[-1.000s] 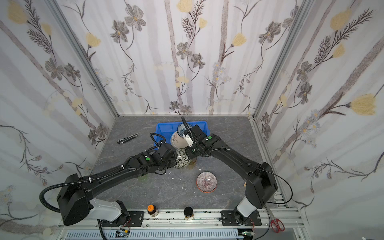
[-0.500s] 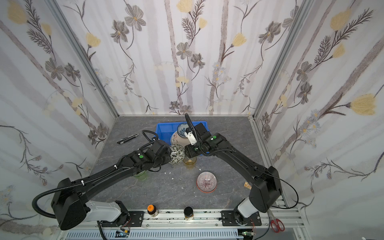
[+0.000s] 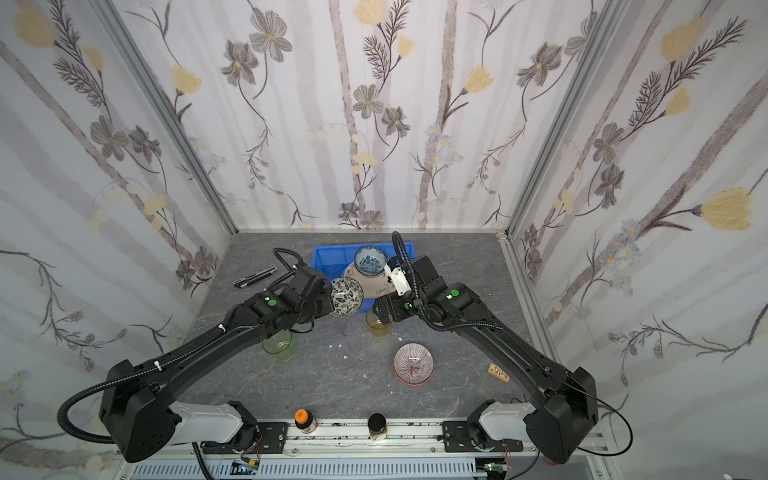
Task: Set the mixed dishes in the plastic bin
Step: 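Carry the pink leaf-pattern bowl toward the bin with the left gripper while the right withdraws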
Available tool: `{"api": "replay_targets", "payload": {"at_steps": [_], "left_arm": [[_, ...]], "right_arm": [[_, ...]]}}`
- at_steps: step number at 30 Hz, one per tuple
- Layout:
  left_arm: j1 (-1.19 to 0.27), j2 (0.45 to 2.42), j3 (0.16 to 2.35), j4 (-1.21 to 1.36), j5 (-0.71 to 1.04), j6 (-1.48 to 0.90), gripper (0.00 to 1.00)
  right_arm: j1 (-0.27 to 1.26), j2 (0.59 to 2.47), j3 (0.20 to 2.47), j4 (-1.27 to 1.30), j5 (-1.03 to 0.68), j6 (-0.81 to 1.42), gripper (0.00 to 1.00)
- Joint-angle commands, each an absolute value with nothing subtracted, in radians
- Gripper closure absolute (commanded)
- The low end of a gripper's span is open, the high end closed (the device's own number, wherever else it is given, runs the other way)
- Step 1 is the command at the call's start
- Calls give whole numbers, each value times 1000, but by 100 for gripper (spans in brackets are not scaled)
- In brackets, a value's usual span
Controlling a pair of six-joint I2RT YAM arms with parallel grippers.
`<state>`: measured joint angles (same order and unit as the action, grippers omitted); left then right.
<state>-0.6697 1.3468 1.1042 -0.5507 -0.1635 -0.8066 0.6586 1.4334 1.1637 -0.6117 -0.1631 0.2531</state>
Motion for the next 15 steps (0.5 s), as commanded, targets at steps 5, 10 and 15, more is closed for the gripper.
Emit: {"api": "replay_targets", "payload": {"at_steps": [5,10,15], "left_arm": [[-623,1430,1229,-518,-169,-694,100],[-598,1538,1336,-518,-154,-638,100],[-580,1652,1447,-518,-139,-589,100]], "right_arm": [[639,1330,1067,-517,-101,333,0],[626,1243,986,-486,-74,369,0],[624,1138,892,-426,-62,397,0]]}}
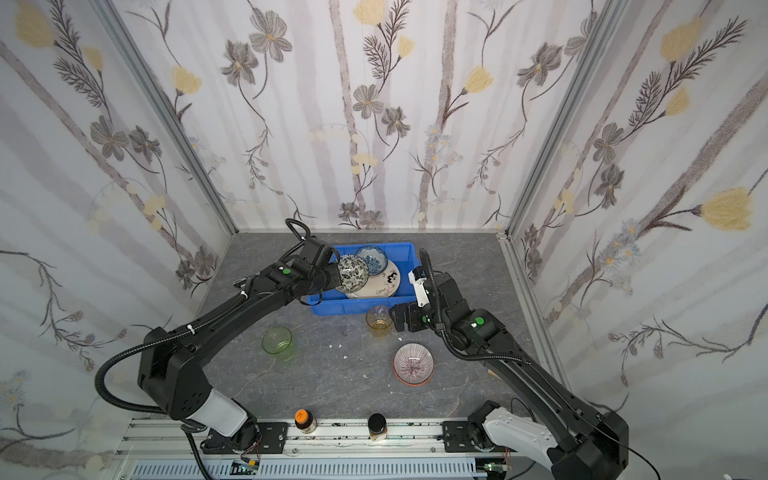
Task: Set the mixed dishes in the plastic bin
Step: 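Lower the pink leaf-pattern bowl onto the blue floral bowl with the left gripper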
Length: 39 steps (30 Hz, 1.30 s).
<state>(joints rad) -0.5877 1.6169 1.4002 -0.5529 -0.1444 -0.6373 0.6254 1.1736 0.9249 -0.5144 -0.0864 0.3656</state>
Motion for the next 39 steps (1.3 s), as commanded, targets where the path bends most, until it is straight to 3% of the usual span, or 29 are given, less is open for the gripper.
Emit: {"api": "replay_targets", "payload": {"at_steps": [1,9,21,39], "left_arm": [[-577,1668,1468,-518,-134,-580,100],[-540,1859,1660,-520,-73,-509,100],[-525,2098,1917,-532,-41,-442,100],[-515,2184,1945,-572,-42,-425,100]], "right_arm": [[624,1118,872,-412,-59,399,0],[624,897,646,-300,39,498,0],[624,717,550,-391,146,591,0],[623,665,489,-446,118,637,0]]}}
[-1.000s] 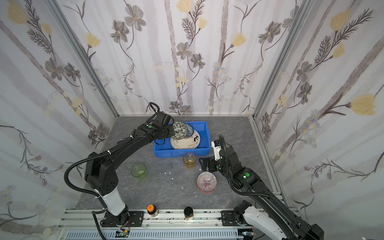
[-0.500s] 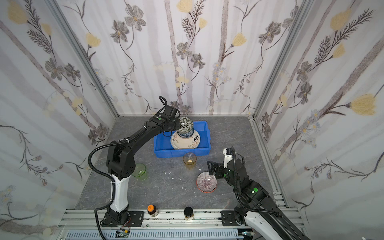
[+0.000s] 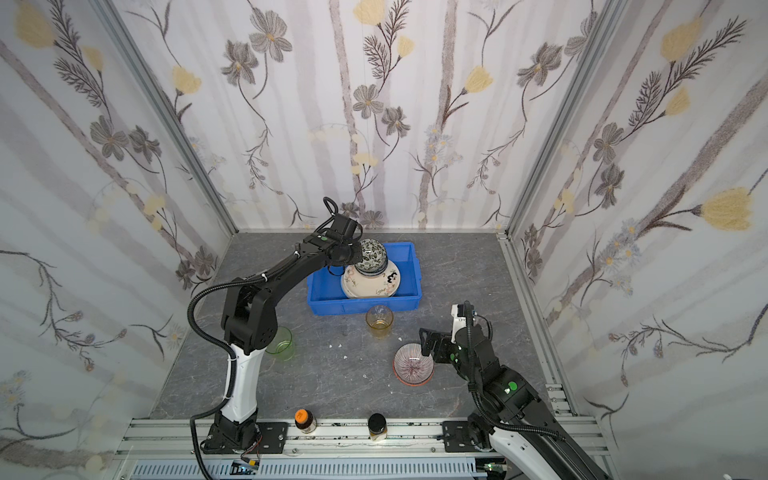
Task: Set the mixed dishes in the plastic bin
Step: 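Lower the pink leaf-pattern bowl onto the blue floral bowl with the left gripper, then open the left gripper and release the leaf-pattern bowl on the stack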
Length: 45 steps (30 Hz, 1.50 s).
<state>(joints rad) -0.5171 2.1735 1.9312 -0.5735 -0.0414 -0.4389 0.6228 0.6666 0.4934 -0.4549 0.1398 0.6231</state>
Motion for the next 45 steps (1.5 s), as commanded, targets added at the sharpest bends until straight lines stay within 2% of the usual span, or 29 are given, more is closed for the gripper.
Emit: {"api": "replay_targets", "payload": {"at_steps": [1,26,39,45], "left_arm": [[-516,2189,1949,-573,-39,-423,100],[-515,2175,1952,-578,25,-437,100],[-515,2198,1951,-580,57,-447,84],[-515,2192,1947,-580,54,-446,70]], "right_arm": [[624,667,488,-444,110,638,0],[624,716,475,-443,80,650,0],[623,720,470,-442,69,652,0],[622,744,476,-448,55,658,0]]}}
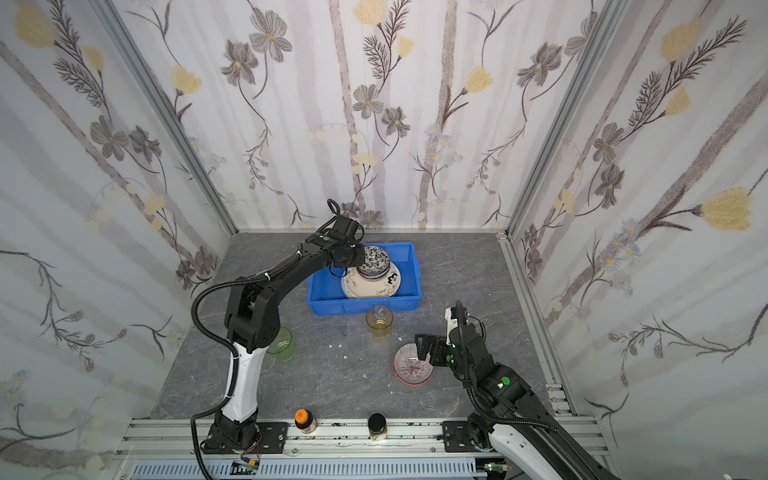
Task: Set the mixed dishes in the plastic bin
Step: 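Open the left gripper and release the leaf-pattern bowl on the stack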
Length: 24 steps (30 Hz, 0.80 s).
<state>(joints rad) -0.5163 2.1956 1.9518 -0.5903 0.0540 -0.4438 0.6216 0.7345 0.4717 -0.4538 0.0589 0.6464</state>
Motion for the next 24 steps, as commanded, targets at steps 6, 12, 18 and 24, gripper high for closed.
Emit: {"api": "replay_targets", "payload": {"at_steps": [6,12,18,24], "left_arm": [[-515,2164,1934,-583,40,-443,49],[-515,2098,1902,-586,17,-441,22],[-518,2006,1840,-586,18,-457,0],[-541,1921,1795,-586,28,-468,0]], "right_arm": [[621,806,516,-520,48,683,1],[620,911,571,-626,44,698,8],[623,970,591,-662,17,696,18],[632,978,594,-684,20,699,39]]}}
